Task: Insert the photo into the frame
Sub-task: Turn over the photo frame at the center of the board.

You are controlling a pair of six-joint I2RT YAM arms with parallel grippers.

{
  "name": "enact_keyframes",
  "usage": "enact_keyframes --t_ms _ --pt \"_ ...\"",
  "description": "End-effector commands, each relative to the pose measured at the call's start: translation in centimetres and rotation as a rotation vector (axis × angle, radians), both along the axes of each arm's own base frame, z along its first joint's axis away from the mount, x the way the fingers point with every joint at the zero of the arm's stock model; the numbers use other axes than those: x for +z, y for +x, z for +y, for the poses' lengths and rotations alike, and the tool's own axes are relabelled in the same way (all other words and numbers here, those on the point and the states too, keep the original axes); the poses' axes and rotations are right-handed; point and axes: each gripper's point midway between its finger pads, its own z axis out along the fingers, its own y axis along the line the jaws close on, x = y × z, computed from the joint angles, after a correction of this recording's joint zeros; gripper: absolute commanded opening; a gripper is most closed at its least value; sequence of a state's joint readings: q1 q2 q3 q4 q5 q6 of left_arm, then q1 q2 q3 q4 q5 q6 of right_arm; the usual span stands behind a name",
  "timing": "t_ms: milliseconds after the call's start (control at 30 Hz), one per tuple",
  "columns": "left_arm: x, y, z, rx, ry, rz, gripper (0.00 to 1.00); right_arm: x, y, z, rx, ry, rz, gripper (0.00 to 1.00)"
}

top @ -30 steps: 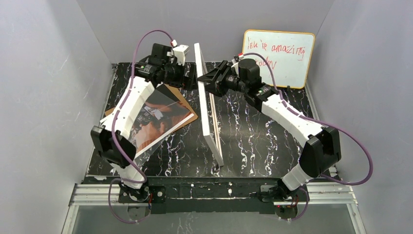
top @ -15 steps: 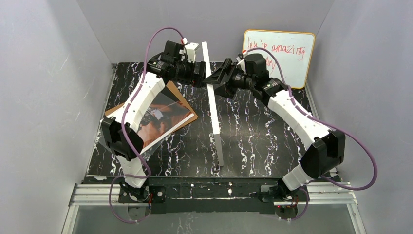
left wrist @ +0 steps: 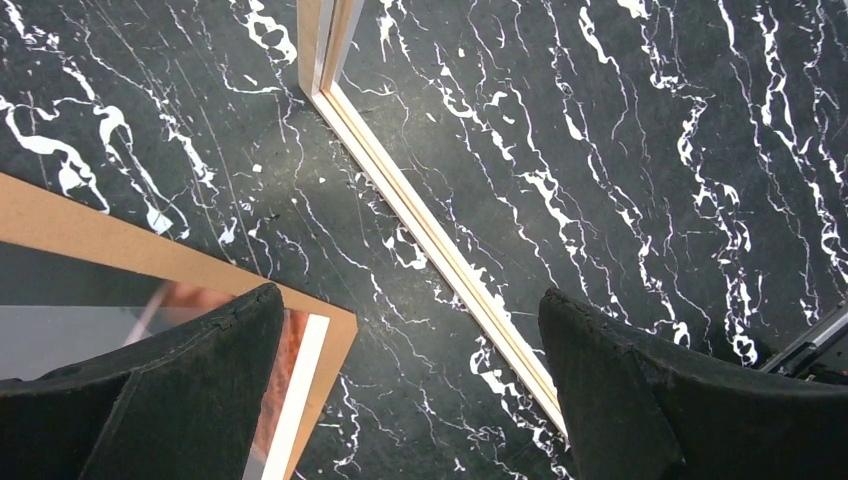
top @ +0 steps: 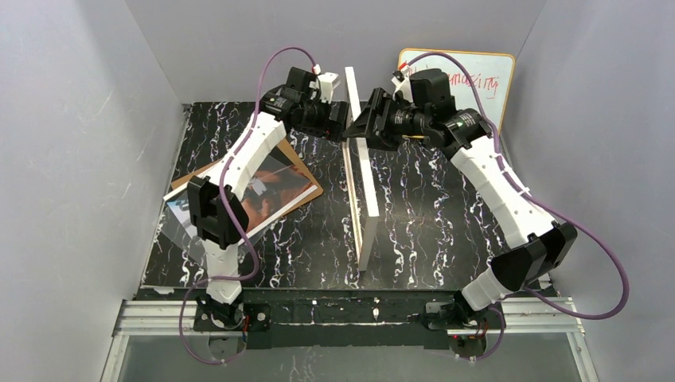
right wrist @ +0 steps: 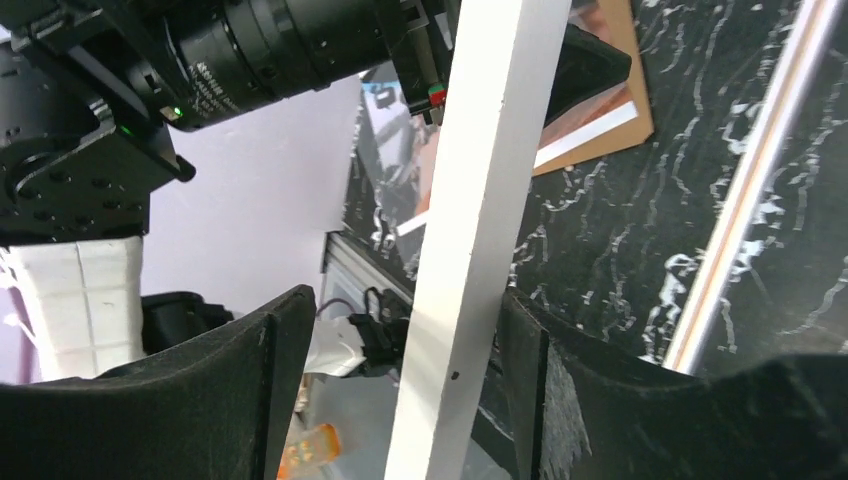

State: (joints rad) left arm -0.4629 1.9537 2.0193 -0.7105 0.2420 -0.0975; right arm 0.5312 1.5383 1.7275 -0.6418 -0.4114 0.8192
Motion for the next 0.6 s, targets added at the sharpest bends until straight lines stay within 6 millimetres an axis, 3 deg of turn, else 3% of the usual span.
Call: enact_keyframes --t_ms 0,200,567 --pt "1.8 0.2 -0.7 -0.014 -0.002 -0.052 0.98 -0.4 -0.5 -1.7 0.025 -0.126 -0.035 0.73" --pt "0.4 -0.2 0.4 0.003 0.054 -0.047 0.98 -1.7 -0.1 -4.6 -0.044 -0.301 -0.058 0.64" --pt "-3.4 -2.1 4.4 0.016 0.231 -0.045 0.98 -3.3 0.1 -10.0 -0.176 -0.546 -0.113 0.36"
